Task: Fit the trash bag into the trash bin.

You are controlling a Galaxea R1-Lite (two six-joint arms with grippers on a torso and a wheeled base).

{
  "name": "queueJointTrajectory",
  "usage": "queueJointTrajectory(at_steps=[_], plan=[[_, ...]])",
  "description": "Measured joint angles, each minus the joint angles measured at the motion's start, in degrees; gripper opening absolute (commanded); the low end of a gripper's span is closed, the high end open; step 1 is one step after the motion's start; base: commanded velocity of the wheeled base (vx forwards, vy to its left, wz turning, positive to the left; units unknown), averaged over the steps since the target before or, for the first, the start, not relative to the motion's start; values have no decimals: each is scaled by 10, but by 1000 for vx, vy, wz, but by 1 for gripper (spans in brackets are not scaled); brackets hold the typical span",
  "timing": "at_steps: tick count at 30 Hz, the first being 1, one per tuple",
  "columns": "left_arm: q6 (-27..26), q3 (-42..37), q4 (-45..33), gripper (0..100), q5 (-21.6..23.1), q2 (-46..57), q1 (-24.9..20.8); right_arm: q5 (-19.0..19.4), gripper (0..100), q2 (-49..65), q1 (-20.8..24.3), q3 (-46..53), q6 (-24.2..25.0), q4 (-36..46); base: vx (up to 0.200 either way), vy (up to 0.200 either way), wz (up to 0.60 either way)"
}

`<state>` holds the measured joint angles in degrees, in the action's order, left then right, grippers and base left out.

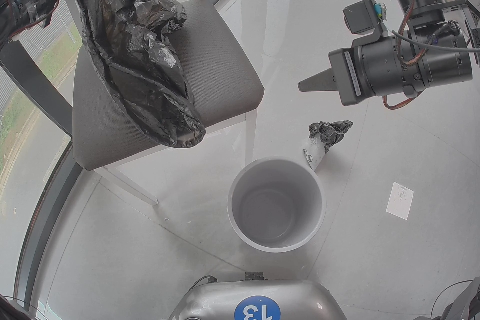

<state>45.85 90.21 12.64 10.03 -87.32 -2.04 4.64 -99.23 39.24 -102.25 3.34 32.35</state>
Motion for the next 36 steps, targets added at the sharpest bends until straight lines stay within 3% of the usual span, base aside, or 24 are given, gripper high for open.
queueJointTrajectory(at_steps=[6, 13, 14, 21, 30, 32, 36], plan=[[3, -4, 5, 0, -1, -3, 14, 0, 0, 3, 0, 9, -1, -1, 0, 0, 0], [-1, -20, 6, 0, -1, -4, -2, 0, 0, 1, 2, 11, -9, -22, 0, 0, 0], [-2, -21, 6, 0, 0, -4, -9, 0, 100, 1, 6, 11, -11, -26, 0, 0, 0], [-4, -23, 6, 0, -1, -11, -33, -7, 100, -5, 37, 11, -16, -38, 0, 0, 0], [-4, -12, 6, 0, 2, -20, -45, -111, 100, -49, 87, 6, -12, -59, 0, 0, 0], [-4, -10, 6, 0, 4, -20, -46, -113, 100, -59, 91, 6, -14, -62, 0, 0, 0], [-5, -5, 6, 0, 5, -20, -51, -84, 100, -78, 87, 7, -13, -67, 0, 0, 0]])
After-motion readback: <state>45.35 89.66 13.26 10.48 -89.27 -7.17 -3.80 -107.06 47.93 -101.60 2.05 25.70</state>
